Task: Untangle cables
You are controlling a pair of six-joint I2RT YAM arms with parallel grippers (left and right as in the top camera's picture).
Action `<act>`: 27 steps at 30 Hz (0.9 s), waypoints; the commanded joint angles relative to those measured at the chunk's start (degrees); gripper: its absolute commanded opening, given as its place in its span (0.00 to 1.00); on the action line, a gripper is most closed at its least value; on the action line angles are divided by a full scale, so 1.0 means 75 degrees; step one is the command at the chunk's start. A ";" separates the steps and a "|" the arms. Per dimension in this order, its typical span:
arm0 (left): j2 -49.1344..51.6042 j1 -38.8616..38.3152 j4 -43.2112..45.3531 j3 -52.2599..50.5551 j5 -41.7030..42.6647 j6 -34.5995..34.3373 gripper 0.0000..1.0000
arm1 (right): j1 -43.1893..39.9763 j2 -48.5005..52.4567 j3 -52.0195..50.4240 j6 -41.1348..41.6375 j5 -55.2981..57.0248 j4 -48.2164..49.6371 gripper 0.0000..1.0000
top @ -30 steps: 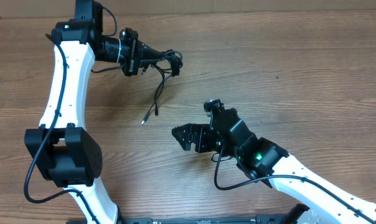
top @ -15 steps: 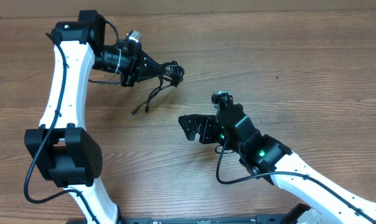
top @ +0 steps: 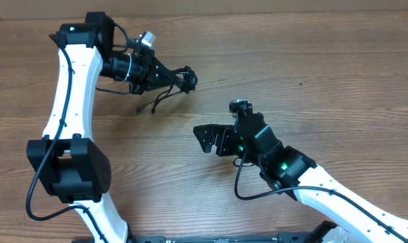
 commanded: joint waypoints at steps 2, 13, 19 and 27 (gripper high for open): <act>-0.0009 -0.0029 -0.0154 0.0166 0.0105 0.2232 0.04 | -0.0032 0.0003 0.0032 -0.0321 0.0256 0.0087 0.97; -0.0009 -0.0032 -0.0493 0.0166 0.0163 0.4957 0.04 | -0.0239 0.0003 0.0032 -0.0851 0.1218 0.0393 0.97; -0.0009 -0.0230 -0.1518 0.0166 0.0478 0.6945 0.04 | -0.0970 0.0003 0.0032 -0.0769 0.1148 0.0589 0.97; -0.0009 -0.0918 -0.1495 0.0166 0.0708 0.6983 0.04 | -0.1550 0.0003 0.0032 -0.0772 0.0291 0.0976 0.97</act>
